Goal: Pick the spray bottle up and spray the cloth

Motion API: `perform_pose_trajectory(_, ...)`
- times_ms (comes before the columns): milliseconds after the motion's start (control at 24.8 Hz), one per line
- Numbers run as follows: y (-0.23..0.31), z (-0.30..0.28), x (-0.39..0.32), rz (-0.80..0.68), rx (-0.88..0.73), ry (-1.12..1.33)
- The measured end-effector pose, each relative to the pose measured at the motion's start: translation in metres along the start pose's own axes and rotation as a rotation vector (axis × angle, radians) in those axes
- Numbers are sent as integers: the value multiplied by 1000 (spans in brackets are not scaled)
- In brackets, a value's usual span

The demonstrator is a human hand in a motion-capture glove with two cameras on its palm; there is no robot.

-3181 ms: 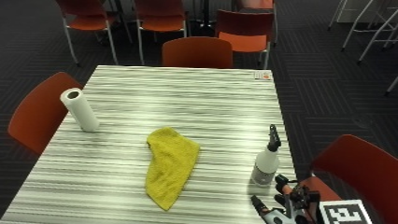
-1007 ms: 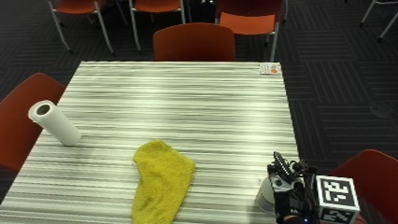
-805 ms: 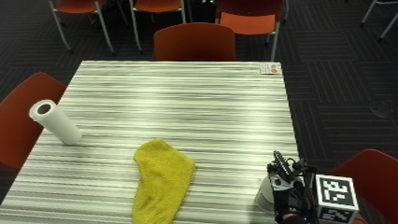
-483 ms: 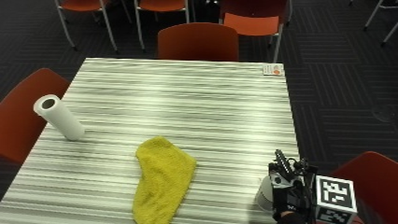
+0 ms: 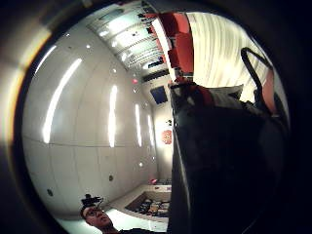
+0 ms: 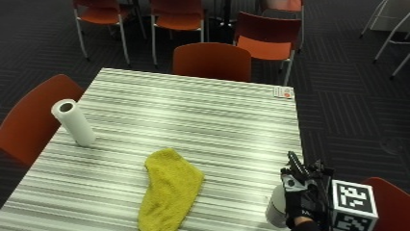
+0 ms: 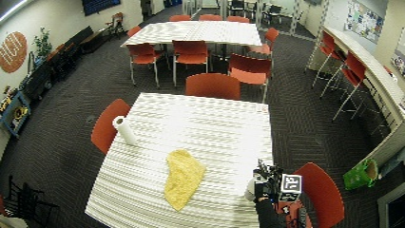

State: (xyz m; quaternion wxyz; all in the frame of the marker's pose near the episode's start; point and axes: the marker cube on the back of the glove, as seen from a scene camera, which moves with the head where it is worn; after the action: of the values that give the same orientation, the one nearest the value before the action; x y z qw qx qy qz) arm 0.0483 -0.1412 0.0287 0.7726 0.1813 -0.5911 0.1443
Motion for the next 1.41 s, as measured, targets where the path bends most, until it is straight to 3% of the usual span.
perform_pose_trajectory(322, 7, -13, -72, -112, 59, -25)
perform_pose_trajectory(685, 8, -7, -61, -66, 70, 7)
perform_pose_trajectory(1409, 18, 115, -91, -55, -202, -9)
